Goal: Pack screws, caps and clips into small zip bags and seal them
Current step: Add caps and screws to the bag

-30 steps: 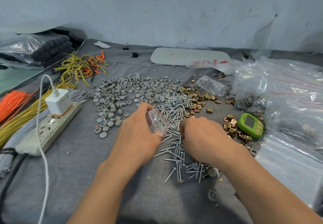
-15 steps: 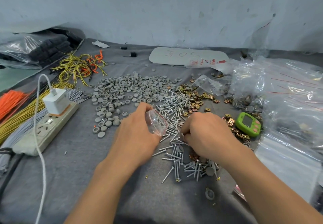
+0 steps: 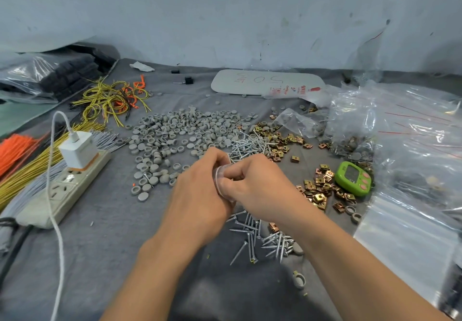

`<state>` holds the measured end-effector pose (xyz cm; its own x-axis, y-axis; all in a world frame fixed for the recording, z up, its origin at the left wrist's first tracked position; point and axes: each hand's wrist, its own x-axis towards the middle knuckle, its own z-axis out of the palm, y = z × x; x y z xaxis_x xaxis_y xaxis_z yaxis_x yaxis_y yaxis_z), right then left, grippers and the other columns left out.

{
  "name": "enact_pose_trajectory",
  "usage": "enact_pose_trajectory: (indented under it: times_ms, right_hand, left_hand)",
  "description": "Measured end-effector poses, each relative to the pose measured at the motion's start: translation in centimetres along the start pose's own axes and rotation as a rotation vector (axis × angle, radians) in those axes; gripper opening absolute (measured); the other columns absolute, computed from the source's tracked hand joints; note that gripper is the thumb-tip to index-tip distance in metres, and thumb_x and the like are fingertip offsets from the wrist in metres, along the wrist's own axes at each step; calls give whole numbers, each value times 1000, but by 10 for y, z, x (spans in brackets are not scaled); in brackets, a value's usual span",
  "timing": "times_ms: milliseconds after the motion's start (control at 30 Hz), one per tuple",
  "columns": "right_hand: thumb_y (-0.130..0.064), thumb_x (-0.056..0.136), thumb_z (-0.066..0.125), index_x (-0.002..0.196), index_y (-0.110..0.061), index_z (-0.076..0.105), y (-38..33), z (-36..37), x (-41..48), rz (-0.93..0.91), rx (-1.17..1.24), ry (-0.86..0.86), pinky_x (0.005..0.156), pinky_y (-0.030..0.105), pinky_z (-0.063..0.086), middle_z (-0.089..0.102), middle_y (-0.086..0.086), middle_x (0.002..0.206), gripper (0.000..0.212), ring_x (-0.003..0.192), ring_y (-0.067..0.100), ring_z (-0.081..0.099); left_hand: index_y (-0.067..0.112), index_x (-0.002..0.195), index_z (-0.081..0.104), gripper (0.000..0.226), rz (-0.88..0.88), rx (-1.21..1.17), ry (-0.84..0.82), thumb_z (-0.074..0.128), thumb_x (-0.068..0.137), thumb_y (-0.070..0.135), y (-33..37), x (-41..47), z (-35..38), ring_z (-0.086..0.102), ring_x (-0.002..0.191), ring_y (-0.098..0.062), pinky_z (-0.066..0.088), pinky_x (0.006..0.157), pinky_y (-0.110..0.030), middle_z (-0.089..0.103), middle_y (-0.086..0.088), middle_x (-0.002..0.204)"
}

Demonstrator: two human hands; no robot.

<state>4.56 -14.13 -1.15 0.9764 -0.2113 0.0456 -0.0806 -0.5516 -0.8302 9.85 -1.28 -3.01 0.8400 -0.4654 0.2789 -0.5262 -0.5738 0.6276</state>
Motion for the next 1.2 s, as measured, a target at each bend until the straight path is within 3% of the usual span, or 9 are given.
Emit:
enact_pose_trajectory:
  times_ms: [100,233,333,433,600,867,967,1067,1200]
  right_hand:
    - [-23,85,71,72,-32,80,2,-4,-1,-16,26,-8,47,16,35,59,-6,52,19,42,3,41]
    - [-31,87,76,79,-32,82,12,-16,1,56,57,203,44,16,38,67,-12,55,10,43,1,48]
    - [-33,91,73,90,-33,80,19,-28,-4,126,-346,137,62,20,57,74,-15,73,7,65,1,67]
    - [-33,89,71,98,-32,73,23,-26,-10,205,-709,-17,80,38,61,73,-7,96,10,89,20,69]
    - [-24,90,68,87,-27,65,22,-19,-13,188,-816,-46,64,33,48,69,1,90,5,82,29,66]
    - [-36,103,51,74,-22,64,25,-29,-14,134,-685,190,64,35,49,65,-4,66,35,67,23,62]
    - [-29,102,57,84,-19,73,26,-29,-13,2,-425,358,64,38,56,69,-6,66,26,65,17,64]
    - [-21,94,72,97,-28,83,17,-23,-13,-125,-116,396,61,9,48,69,-31,72,13,74,-7,66]
    - [-19,86,80,90,-33,83,6,-12,-13,-338,-191,388,61,8,42,68,-19,66,15,66,0,61]
  left_hand:
    - [36,93,50,39,2,-33,38,77,70,19,-2,0,-3,56,80,8,40,60,-10,65,19,79]
    - [37,93,50,33,-32,-63,117,75,73,36,-2,1,-9,59,80,1,41,60,-14,66,18,80]
    - [36,94,51,32,-79,-75,185,76,77,29,-2,2,-15,62,80,-9,47,66,-32,68,15,83]
    - [37,93,50,30,-99,-69,243,74,79,26,-4,3,-18,58,73,1,39,58,-20,67,16,80]
    - [39,91,49,28,-123,-83,245,71,78,28,-3,3,-19,57,75,7,34,54,-19,64,19,75]
    - [41,91,49,31,-126,-62,238,74,79,27,-4,4,-17,54,82,14,33,55,-17,65,19,77]
    - [42,91,49,31,-146,-90,260,73,78,26,-4,5,-18,57,79,7,36,56,-19,66,19,78]
    - [39,93,47,36,-124,-65,217,79,78,29,-1,4,-14,57,72,2,35,59,-30,65,16,77]
    - [42,105,44,46,-14,-35,109,75,81,18,6,2,-5,55,69,-3,29,61,-25,64,15,82]
